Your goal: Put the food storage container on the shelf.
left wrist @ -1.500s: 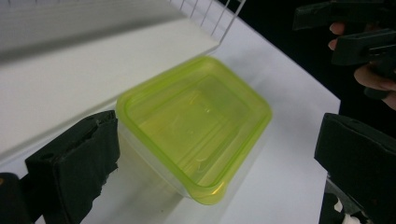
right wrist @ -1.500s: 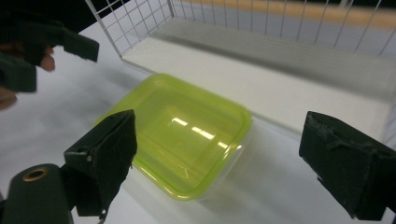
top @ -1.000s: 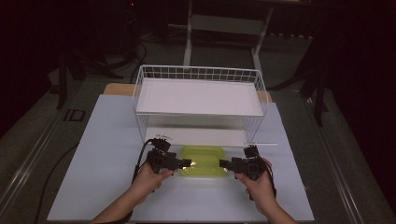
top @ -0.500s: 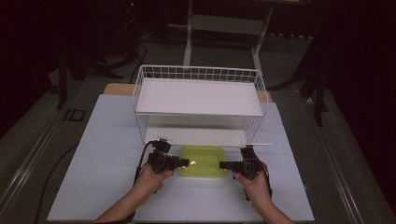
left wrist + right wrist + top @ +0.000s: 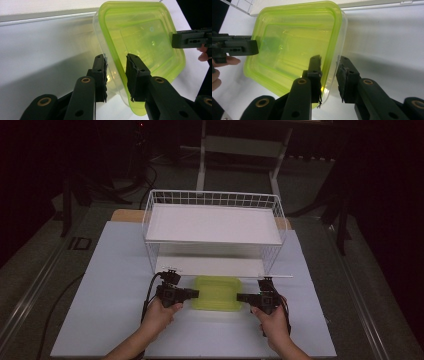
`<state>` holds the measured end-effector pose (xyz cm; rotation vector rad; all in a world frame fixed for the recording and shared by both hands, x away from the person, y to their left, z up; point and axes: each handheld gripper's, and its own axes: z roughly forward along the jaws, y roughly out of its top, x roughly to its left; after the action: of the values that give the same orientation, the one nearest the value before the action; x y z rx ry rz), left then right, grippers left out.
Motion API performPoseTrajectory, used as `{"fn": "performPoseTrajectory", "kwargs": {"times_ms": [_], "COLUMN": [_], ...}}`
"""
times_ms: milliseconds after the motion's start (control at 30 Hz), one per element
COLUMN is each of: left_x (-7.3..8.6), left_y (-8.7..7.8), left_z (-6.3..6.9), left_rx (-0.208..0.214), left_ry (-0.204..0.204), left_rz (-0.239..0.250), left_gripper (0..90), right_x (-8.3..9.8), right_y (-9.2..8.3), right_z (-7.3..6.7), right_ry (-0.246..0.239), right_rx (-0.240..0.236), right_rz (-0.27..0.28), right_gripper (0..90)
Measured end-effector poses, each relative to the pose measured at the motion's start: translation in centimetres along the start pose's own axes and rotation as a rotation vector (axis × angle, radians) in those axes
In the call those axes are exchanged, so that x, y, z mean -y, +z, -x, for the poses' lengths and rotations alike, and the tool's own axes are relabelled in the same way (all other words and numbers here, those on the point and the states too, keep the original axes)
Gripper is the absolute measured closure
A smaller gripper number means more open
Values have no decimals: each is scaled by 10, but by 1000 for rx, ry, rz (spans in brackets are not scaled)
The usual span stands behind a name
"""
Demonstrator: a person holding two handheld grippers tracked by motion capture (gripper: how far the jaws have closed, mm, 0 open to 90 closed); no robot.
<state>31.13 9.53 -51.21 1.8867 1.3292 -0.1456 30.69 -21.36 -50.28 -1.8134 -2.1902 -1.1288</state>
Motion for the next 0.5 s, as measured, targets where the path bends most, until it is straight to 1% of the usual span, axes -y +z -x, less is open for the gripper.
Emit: {"fn": "performPoseTrajectory", "kwargs": {"times_ms": [100, 200, 300, 333, 433, 500], "left_x": [0, 0, 1, 1, 4, 6], "left_y": [-1, -1, -2, -3, -5, -7], "left_z": [3, 5, 7, 8, 9, 9], "left_rx": [-21, -31, -37, -39, -31, -19], "left_ry": [2, -7, -21, -19, -29, -27], "left_rz": [-1, 0, -4, -4, -3, 2], "left_gripper": [717, 722, 730, 734, 745, 753], "right_x": [0, 0, 0, 1, 2, 2], "right_y": [-1, -1, -2, -2, -3, -4], "right_z": [1, -1, -1, -1, -2, -4], "right_ry": [11, 1, 3, 8, 9, 3], "right_rx": [-11, -4, -3, -7, -7, -2], "right_rz": [-5, -5, -8, -11, -8, -3], "right_gripper": [751, 751, 759, 762, 773, 781]}}
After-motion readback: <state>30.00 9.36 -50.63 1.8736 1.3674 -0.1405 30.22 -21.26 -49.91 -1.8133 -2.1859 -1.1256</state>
